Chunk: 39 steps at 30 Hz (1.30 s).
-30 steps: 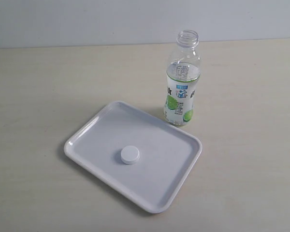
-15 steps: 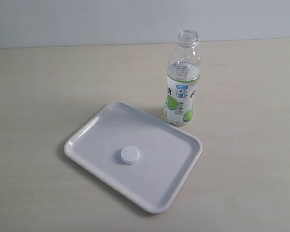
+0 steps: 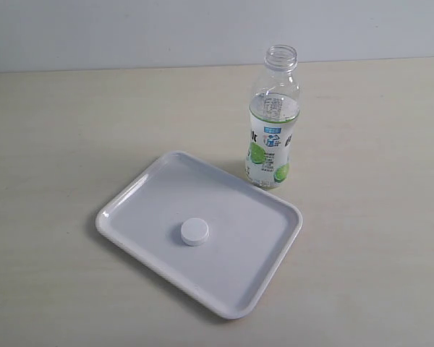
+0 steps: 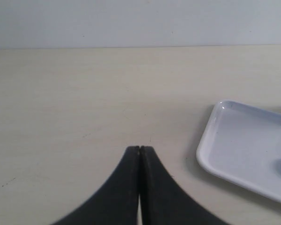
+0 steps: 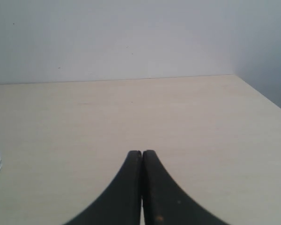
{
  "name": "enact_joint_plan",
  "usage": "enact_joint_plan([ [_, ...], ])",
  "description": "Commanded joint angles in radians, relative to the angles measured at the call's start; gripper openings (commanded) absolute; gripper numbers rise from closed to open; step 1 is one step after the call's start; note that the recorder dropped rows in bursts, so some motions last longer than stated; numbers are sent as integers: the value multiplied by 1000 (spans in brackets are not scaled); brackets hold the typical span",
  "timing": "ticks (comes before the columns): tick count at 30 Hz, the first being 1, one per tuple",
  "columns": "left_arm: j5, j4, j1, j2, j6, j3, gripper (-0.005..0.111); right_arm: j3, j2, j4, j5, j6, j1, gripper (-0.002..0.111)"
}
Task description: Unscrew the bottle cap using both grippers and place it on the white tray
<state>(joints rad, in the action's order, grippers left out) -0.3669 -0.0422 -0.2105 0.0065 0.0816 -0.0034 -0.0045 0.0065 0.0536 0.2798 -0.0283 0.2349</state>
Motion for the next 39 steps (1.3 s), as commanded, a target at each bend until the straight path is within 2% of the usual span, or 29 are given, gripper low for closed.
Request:
enact_joint_plan([
  [1,10,9,2,-7,2,3,0,4,-7,5,0,-1,6,0],
  [39,10,9,2,-7,2,3,0,4,-7,3,-25,-1,6,0],
])
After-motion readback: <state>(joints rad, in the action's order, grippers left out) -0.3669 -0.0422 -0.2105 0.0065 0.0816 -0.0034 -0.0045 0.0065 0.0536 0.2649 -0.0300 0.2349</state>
